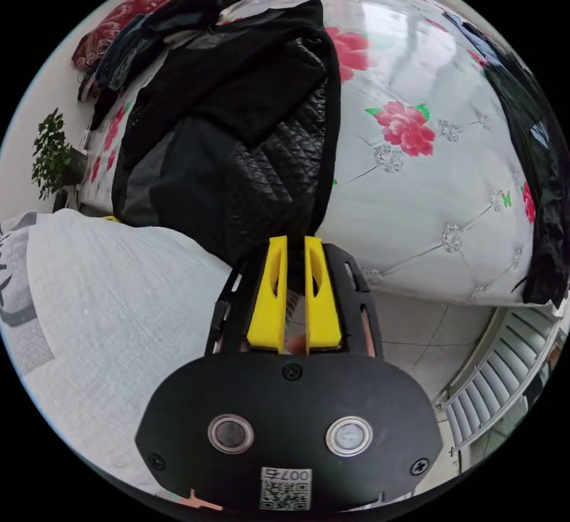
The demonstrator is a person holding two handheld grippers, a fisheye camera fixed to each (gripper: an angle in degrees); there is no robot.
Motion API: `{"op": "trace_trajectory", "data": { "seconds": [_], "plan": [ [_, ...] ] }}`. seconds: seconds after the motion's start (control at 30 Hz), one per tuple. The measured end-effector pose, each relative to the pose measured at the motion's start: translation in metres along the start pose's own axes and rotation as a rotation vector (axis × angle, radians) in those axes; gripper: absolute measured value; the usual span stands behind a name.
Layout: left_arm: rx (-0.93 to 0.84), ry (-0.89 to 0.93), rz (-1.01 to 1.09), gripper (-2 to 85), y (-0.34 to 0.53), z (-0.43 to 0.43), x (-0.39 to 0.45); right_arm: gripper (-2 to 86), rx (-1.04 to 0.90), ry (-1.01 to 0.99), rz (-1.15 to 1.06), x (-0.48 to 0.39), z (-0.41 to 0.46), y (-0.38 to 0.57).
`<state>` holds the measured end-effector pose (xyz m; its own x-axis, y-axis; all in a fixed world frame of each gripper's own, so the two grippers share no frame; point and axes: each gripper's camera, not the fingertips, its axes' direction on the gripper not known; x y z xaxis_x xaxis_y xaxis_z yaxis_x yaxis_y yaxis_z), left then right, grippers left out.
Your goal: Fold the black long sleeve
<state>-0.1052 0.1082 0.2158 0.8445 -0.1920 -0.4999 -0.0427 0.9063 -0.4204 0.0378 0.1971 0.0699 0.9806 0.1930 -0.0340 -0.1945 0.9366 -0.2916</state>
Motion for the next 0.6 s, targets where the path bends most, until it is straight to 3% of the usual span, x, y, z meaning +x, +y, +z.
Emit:
{"op": "trace_trajectory", "data": {
  "seconds": [0.13,0.23,0.37,0.6],
  "plan": [
    [-0.006,0.046,0.112,0.9,-0.024,-0.022,0.006,1.3,0.004,-0.084,-0.035,0.01,-0.011,-0.019],
    [0.143,0.102,0.153,0.8,-0.043,-0.061,0.008,0.7,0.145,-0.179,-0.021,0.026,-0.043,-0.036],
    [0.323,0.092,0.049,3.1,-0.071,-0.099,-0.006,1.0,0.371,-0.198,0.069,0.047,-0.089,-0.062],
    [0.331,0.055,0.04,10.1,-0.047,-0.095,-0.033,5.9,0.333,-0.244,0.121,0.08,-0.094,-0.062]
  ]
}}
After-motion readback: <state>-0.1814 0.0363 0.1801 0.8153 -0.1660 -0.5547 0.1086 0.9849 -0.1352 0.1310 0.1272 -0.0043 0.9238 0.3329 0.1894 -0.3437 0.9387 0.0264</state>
